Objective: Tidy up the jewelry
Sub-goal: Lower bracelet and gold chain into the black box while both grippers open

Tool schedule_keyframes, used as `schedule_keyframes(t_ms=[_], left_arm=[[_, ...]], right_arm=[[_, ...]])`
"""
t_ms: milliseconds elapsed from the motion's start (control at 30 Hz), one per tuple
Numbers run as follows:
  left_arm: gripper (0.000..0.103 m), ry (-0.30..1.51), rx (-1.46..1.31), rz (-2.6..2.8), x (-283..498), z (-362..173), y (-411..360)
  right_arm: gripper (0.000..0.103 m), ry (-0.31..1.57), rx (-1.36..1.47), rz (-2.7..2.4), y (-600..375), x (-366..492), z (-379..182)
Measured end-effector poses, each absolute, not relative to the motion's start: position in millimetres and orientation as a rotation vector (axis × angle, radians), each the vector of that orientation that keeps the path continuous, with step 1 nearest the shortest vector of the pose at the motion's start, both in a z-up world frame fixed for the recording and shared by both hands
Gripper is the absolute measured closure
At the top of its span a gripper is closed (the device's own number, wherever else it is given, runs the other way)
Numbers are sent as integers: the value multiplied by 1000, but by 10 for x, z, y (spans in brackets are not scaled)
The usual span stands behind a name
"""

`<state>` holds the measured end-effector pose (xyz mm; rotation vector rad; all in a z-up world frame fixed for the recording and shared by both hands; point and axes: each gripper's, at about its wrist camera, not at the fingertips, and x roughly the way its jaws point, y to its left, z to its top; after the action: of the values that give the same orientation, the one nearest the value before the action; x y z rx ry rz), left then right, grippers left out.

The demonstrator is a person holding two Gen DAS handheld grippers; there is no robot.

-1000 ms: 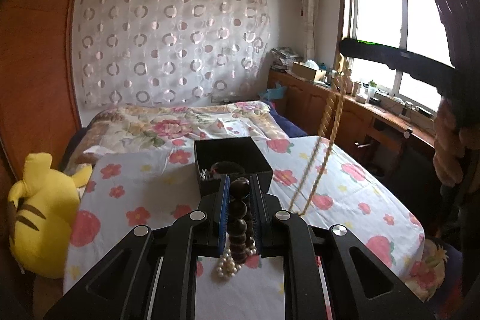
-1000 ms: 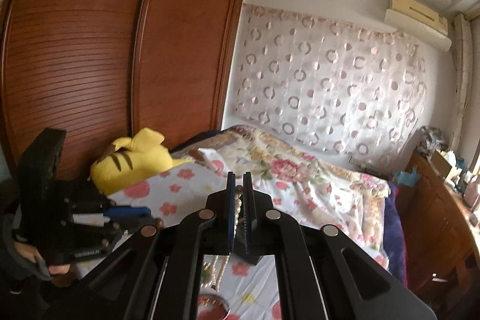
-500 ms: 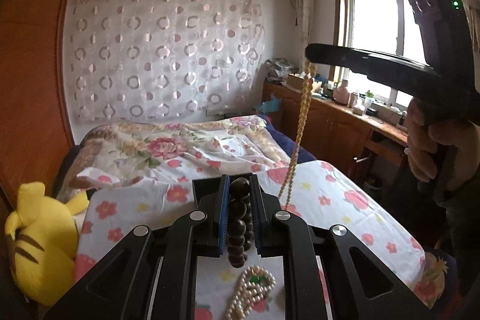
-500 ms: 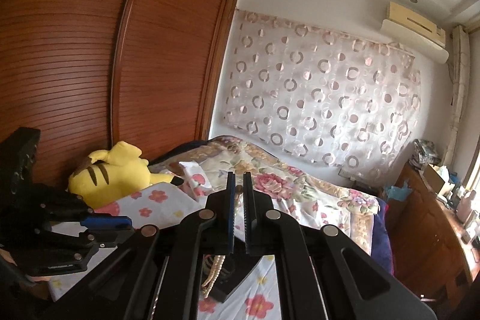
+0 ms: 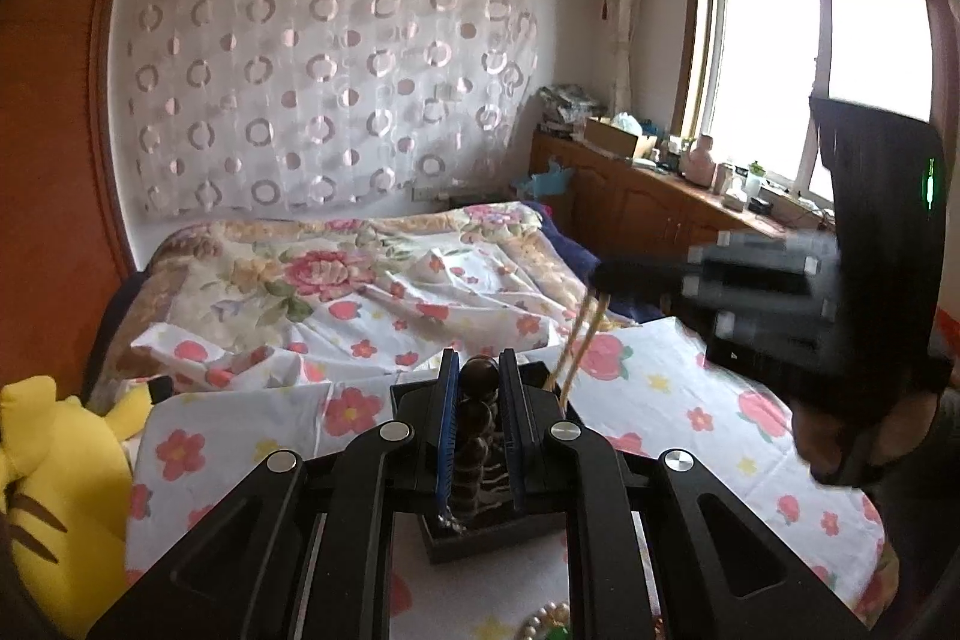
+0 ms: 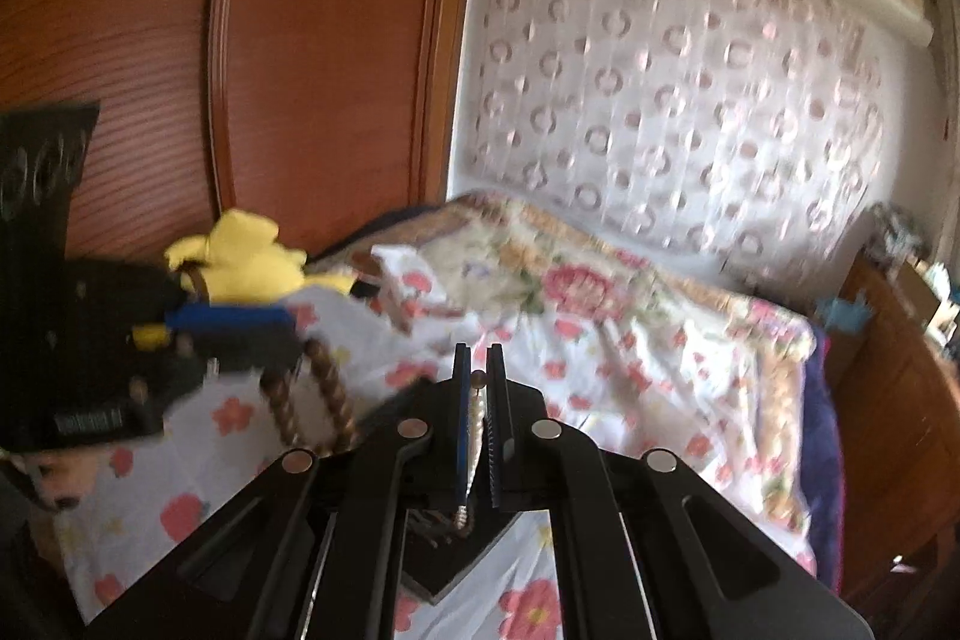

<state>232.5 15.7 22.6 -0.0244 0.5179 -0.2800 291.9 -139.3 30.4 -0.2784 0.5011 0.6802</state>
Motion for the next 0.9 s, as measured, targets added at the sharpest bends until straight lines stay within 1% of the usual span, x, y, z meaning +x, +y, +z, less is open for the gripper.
schedule_keyframes(t_ms=[267, 467, 533, 567, 600, 900], left_arm=[[91, 567, -13, -271, 2675, 33, 109], [91, 603, -4, -263, 2820, -103, 98], [91, 612, -4, -262, 2860, -144, 97], [91, 616, -2, -261, 2875, -161, 87], [91, 619, -1, -259, 2896, -167, 79], [91, 649, 34, -240, 3038, -304, -19]], right_arm=[[96, 662, -266, 695, -1294, 3150, -373], [95, 708, -252, 686, -1265, 3149, -542], [80, 712, -252, 682, -1289, 3158, -538], [69, 708, -251, 673, -1299, 3133, -541], [67, 704, -248, 671, -1326, 3169, -532], [67, 708, -227, 638, -1494, 3111, -555]])
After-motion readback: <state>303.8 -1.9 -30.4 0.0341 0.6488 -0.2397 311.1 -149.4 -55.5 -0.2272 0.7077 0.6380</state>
